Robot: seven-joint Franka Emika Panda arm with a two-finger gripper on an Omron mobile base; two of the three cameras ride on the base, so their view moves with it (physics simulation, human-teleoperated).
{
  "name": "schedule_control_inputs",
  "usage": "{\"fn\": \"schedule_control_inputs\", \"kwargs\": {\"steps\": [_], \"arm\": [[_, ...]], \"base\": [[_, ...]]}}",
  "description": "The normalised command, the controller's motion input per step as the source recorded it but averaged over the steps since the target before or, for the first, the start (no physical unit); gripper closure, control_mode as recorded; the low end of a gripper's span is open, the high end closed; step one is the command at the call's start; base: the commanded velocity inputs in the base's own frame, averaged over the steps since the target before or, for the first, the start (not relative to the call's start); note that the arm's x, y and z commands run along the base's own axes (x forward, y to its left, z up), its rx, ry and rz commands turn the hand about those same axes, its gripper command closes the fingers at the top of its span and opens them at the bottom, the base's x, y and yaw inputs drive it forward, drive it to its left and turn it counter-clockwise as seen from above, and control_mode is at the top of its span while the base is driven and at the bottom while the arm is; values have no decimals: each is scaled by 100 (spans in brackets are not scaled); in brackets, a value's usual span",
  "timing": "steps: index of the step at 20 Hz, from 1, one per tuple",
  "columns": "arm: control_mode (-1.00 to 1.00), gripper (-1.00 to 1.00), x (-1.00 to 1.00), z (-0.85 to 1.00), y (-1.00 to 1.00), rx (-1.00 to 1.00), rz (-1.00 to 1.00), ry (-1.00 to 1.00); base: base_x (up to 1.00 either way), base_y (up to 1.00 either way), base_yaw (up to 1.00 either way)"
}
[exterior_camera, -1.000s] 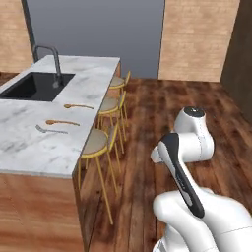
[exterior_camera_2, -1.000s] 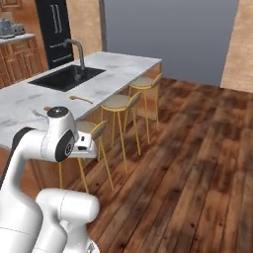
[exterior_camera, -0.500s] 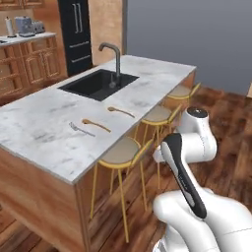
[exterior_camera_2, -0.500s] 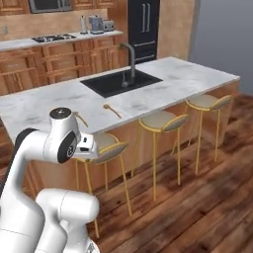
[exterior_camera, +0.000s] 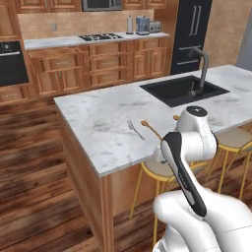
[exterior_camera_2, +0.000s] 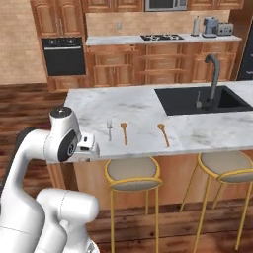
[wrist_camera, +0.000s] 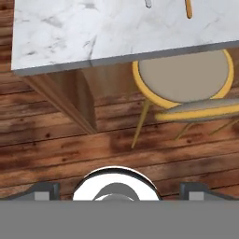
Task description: Pick up the metallic utensils from the counter and place them in the open drawer. Make sure not to pick up any wooden utensils.
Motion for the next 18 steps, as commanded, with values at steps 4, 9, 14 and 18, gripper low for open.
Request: {"fn": "schedule_control_inputs", "kwargs": {"steps": [4,9,14,18], "arm": [[100,-100,0,0,0,0,0,0],[100,-100,0,0,0,0,0,0],[100,-100,0,0,0,0,0,0],[100,-100,0,0,0,0,0,0]], "base": [[15,-20,31],[-4,-39,-2],[13,-53,-6],[50,-43,-1]]}}
